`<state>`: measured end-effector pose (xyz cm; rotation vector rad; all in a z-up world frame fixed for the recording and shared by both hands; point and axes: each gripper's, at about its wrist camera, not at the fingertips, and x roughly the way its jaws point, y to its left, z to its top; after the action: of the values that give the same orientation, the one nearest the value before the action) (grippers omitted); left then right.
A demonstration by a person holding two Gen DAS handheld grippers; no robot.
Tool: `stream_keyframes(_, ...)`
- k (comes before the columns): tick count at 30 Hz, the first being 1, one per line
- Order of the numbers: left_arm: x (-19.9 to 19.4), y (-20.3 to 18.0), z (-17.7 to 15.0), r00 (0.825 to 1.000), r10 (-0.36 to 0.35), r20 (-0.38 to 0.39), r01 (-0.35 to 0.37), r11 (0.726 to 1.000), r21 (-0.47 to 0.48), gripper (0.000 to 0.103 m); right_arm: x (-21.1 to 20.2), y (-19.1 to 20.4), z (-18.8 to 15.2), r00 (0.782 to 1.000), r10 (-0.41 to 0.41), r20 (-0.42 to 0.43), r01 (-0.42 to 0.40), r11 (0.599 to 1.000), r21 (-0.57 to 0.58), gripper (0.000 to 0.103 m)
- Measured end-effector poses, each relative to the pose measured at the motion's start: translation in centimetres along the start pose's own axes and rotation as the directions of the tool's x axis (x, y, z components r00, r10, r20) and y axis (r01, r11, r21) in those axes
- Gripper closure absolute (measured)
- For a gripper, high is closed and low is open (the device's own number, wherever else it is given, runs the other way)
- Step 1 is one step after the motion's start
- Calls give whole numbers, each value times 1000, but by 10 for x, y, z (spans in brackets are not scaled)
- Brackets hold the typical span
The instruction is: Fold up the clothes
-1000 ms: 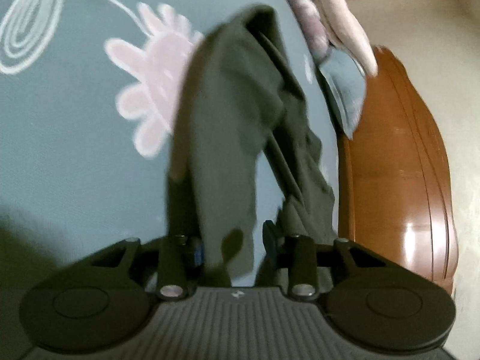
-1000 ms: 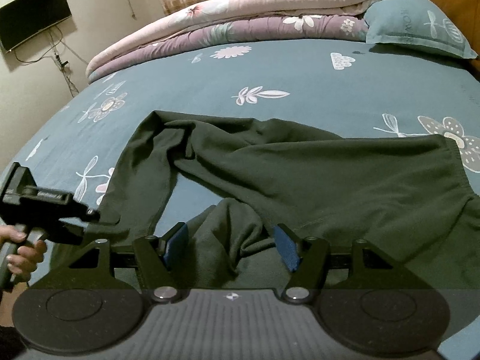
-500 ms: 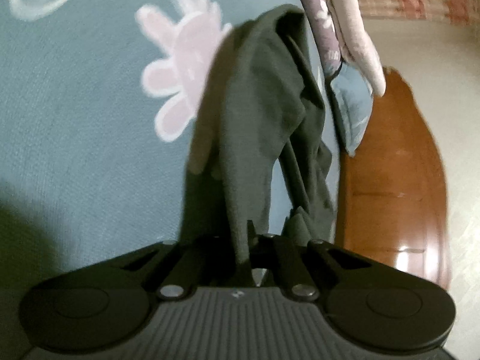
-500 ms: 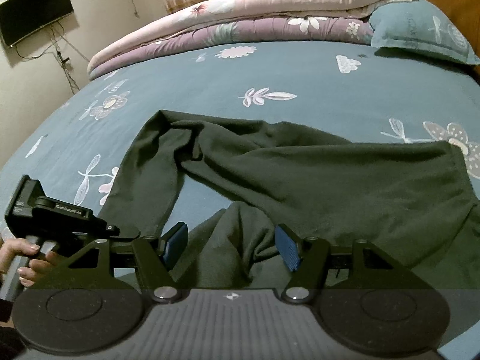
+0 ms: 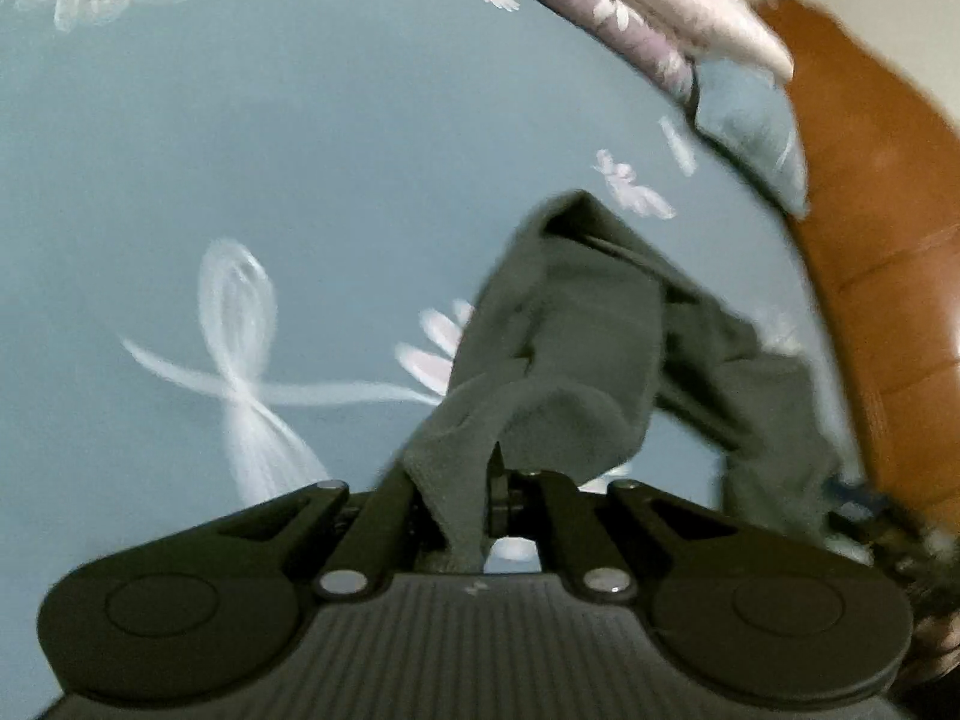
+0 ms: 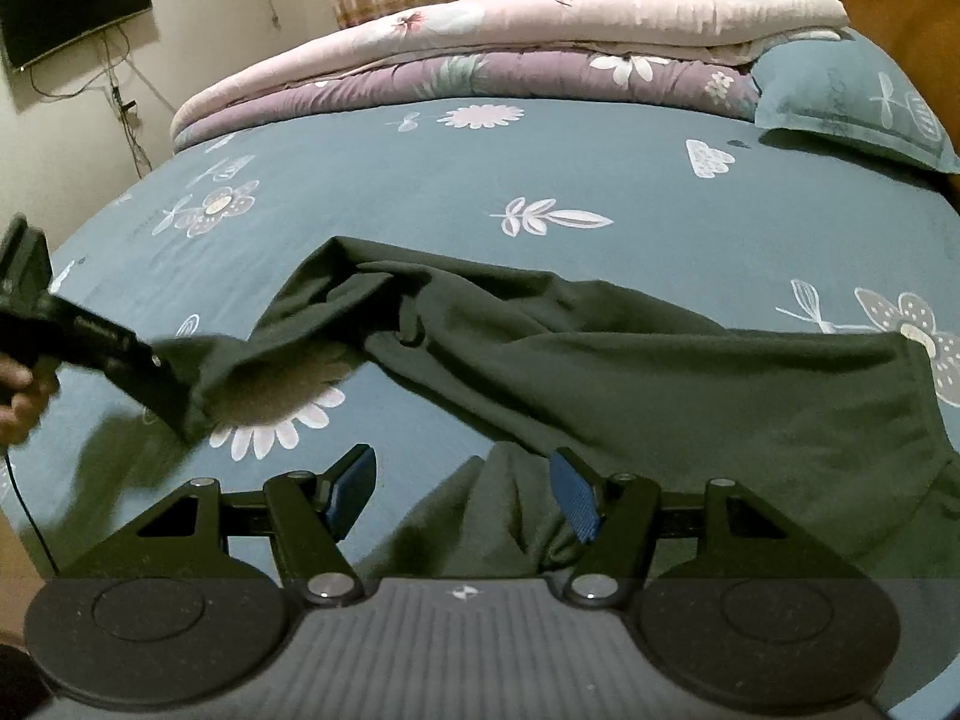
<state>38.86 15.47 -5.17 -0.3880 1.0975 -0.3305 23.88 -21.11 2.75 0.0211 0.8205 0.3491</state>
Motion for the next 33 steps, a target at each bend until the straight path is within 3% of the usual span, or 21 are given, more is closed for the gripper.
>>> stream_keyframes(5,-19,21,33,989,147,-2,-145,982,120,100,5,18,8,1000,-23,2,23,1000,-15,34)
stream_keyframes(13,-24,50,92,948,315,38,-315,918,243,100,9,42,16,999,-51,-2,50,998,-32,34)
stream_keyframes(21,4,71,154,936,350,34,-349,914,207,100,1,50,16,994,-113,-11,113,993,-31,34)
stream_keyframes(25,21,70,181,923,382,46,-383,898,217,99,-4,47,16,989,-147,-14,146,989,-16,34)
stream_keyframes(29,29,73,206,922,384,57,-388,905,174,94,-9,44,13,984,-176,-19,176,984,-3,34)
stream_keyframes(33,39,77,220,932,361,39,-363,920,146,90,-11,42,6,980,-197,-33,198,980,15,34)
